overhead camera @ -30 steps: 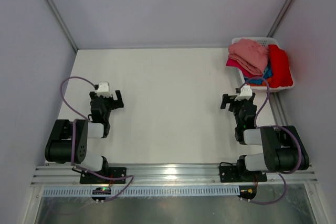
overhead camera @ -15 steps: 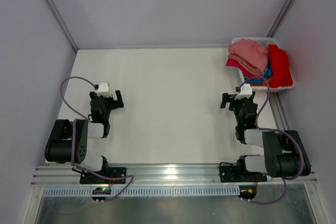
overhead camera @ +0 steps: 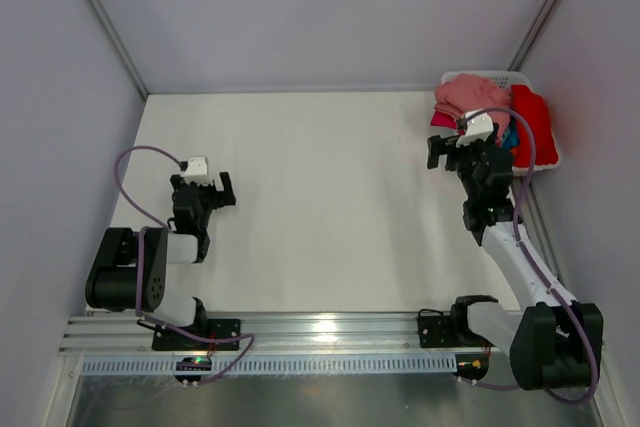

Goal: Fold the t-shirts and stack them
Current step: Grab the tshirt from the pile

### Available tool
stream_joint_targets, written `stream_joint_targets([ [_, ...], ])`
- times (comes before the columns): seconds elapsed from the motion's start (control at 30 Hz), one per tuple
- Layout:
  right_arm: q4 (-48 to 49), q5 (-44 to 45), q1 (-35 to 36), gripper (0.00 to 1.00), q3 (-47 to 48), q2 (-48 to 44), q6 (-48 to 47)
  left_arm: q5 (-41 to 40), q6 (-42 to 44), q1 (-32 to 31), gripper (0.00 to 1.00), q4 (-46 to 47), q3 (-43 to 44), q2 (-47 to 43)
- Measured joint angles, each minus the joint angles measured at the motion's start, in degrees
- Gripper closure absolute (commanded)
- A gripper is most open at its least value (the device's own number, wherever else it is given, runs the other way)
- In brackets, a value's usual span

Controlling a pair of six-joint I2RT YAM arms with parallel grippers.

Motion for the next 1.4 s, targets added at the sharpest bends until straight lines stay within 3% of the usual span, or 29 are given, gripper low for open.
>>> stream_joint_targets([
  [0.23,-22.49,-15.43,-0.07,0.01,15.78,-0.85,-4.81,0.0,0.0,0.0,0.01,0.0,0.0,0.0],
  [0.37,-28.26,-24.13,-0.07,0.01,17.84,-3.45,-4.76,-0.02,0.0,0.0,0.01,0.0,0.0,0.0],
  [0.63,-33.55,-33.29,-0.07,0.01,17.16,-4.66,-3.8,-0.02,0.0,0.0,0.01,0.0,0.0,0.0],
  [1.0,-31.87,-37.09,-0.07,0.01,12.96,-4.2,1.55,0.0,0.0,0.0,0.01,0.0,0.0,0.0],
  [1.1,-33.29,-39.21,-0.07,0.28,14.23,-1.77,1.88,0.0,0.0,0.0,0.01,0.0,0.0,0.0],
  [1.13,-33.7,-39.63,-0.04,0.76,14.86,-0.59,2.1,0.0,0.0,0.0,0.01,0.0,0.0,0.0],
  [1.17,-33.75,-39.89,-0.02,0.97,15.32,0.68,2.21,-0.02,0.0,0.0,0.01,0.0,0.0,0.0],
  [1.33,-35.04,-41.18,-0.04,0.97,17.29,6.27,5.7,0.0,0.0,0.0,0.01,0.0,0.0,0.0],
  [1.37,-35.01,-41.53,-0.04,0.92,17.33,7.19,6.29,0.0,0.0,0.0,0.01,0.0,0.0,0.0],
  [1.4,-35.04,-41.72,-0.04,0.76,17.33,7.91,6.88,0.0,0.0,0.0,0.01,0.0,0.0,0.0],
])
